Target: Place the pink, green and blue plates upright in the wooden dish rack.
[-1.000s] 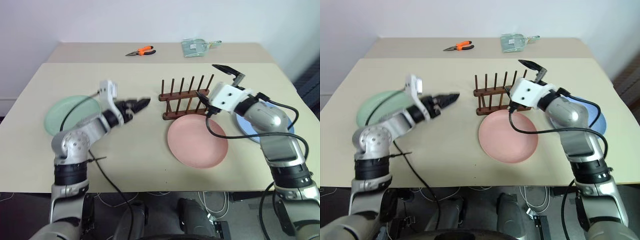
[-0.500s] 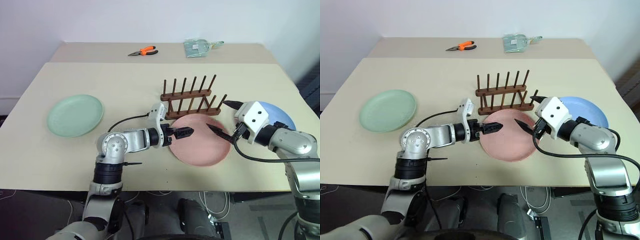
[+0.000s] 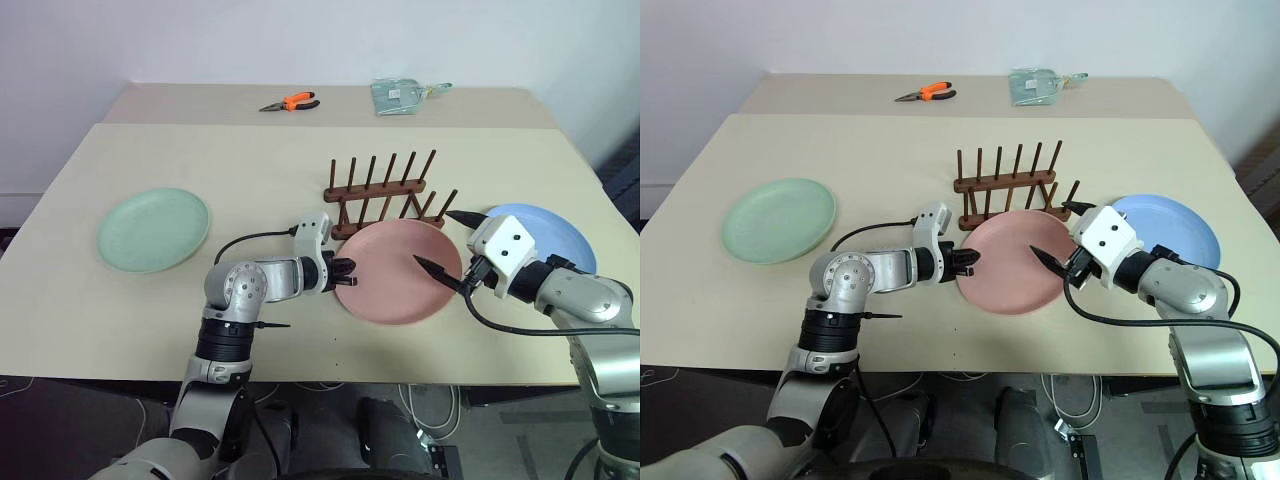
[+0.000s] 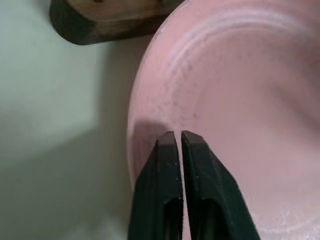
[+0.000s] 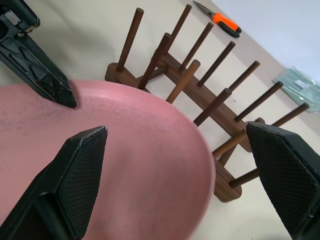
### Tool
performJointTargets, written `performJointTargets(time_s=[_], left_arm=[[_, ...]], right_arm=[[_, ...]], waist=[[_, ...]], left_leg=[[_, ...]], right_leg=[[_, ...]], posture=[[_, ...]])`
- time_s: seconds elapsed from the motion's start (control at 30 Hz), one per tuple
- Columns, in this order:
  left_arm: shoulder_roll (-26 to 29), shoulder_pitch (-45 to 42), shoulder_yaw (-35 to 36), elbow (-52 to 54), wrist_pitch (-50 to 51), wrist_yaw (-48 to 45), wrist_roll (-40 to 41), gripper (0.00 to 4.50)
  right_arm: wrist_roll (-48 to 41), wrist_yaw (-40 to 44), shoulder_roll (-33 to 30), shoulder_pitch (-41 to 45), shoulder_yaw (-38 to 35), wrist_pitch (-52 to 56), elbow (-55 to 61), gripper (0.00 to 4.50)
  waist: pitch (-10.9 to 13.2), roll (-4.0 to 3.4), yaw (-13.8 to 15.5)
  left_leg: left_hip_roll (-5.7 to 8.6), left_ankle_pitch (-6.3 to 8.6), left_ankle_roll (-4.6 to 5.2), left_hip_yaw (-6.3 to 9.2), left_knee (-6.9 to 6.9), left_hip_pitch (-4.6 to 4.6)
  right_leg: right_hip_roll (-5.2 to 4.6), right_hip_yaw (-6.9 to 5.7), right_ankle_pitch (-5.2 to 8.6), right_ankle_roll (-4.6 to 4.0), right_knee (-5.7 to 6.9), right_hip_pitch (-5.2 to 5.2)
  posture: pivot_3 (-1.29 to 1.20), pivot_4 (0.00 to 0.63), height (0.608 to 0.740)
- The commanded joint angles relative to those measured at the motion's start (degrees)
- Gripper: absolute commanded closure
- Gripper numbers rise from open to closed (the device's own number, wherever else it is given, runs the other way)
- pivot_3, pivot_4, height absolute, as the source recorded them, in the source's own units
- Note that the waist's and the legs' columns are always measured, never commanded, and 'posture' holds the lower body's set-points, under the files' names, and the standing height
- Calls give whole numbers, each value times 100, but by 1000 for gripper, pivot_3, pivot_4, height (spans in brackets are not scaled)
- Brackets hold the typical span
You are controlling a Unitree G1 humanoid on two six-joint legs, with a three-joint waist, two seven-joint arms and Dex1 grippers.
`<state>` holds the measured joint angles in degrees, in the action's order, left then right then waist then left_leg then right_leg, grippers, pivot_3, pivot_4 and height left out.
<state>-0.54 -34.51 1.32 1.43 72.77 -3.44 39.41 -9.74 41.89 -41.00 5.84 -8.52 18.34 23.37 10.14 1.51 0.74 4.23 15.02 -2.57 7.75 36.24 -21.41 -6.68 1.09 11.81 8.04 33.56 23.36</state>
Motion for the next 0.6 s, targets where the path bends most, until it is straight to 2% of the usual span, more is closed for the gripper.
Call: performJointTargets(time_s=[0.03,0.23,0.3,0.47,0.6], left_arm=[[73,-64,106,691,-36,-292,218,3640],[278,-155,139,1169,230,-290,174,810],[475,-174,-16,1179,316,-208,-48,34],[672,-117,-290,1022,384,-167,-408,34],[520,-63,-526,723,335,-212,-610,34]], right_arm=[[5,-67,-25,187,-80,-186,-66,0],[-4,-61,-21,263,-37,-273,-178,0],[6,-62,-8,259,-2,-303,-200,0],[42,-94,2,215,70,-345,-190,0],[51,-129,15,184,83,-341,-152,0]], waist=[[1,-1,-5],[1,-1,-1],[1,-1,-1],[2,-2,-2],[2,-1,8]], left_leg=[[0,0,0,0,0,-1],[0,0,0,0,-1,-1],[0,0,0,0,-1,-1],[0,0,0,0,-2,0],[2,0,1,2,-1,-1]], right_leg=[[0,0,0,0,-1,0],[0,0,0,-1,-2,0],[0,0,0,0,-3,0],[0,1,0,0,-2,0],[0,1,-2,-3,-3,-1]], posture=[[0,150,740],[0,150,740],[0,150,740],[0,150,740],[0,150,740]])
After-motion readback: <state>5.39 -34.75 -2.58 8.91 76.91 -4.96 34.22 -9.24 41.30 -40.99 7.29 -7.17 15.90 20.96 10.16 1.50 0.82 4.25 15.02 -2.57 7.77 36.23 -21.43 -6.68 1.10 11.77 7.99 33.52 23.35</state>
